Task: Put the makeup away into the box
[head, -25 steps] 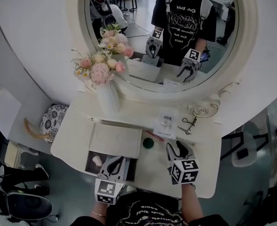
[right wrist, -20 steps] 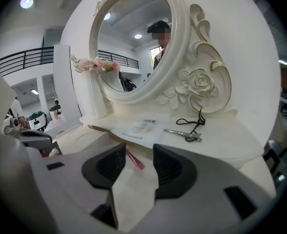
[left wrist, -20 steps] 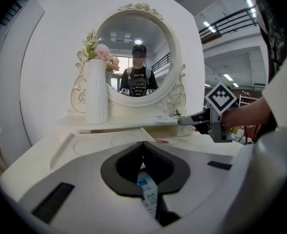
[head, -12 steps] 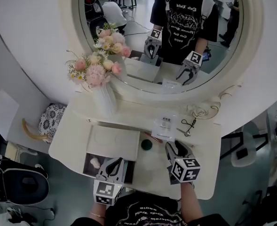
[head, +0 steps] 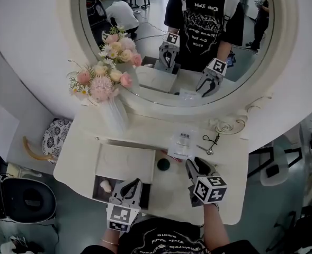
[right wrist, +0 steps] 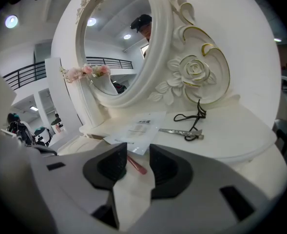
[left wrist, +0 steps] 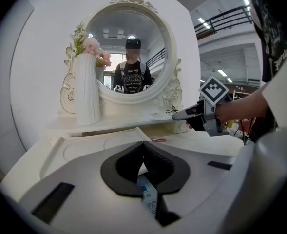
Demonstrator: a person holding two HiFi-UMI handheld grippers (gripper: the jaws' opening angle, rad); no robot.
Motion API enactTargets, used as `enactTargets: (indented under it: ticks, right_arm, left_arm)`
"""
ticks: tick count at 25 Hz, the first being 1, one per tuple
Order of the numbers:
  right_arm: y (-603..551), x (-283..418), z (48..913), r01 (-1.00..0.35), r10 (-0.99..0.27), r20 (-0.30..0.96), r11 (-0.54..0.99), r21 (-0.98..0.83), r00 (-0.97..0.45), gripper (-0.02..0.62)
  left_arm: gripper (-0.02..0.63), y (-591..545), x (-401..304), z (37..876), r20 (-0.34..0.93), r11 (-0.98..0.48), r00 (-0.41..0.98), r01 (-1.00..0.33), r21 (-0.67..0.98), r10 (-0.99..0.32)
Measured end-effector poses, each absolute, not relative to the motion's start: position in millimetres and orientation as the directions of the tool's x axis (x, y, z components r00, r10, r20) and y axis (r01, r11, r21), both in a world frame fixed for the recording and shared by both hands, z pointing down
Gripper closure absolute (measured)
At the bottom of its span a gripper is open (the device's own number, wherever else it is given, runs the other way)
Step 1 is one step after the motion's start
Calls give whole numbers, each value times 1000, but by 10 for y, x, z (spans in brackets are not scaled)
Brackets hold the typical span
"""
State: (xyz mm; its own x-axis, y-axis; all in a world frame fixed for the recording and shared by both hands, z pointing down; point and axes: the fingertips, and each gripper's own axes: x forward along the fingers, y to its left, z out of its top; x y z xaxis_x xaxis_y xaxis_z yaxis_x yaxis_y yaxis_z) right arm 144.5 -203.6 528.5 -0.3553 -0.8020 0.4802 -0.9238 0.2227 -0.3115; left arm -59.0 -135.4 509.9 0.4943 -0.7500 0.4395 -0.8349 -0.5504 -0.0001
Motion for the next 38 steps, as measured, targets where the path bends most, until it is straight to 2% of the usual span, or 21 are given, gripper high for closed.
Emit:
enactTargets:
  ticks: [8,11,20,38]
  right_arm:
    - [-2099,1423,5339,-919,-796,486,212,-334,-360,468]
    - [-2112,1405,5330,-915,-799,480,207,-347,-363,511]
    - [-2148,1413,5220,-889,-827,418,195,-415,-376,572]
    - [-2026,1291,4986,-840,-826,334,272,-469,-454,586]
  left_arm:
    - [591,-1380,-603,5155,451,-556,495,-831,-3,-742]
    - [591,-1370,-635,5156,453,-551,492,-835,1,-744]
    - [591,-1373,-692,5135,448,-532,477,-847,3,-757]
    - [591,-1309,-672,5109,430,-529,481,-849,9,-764]
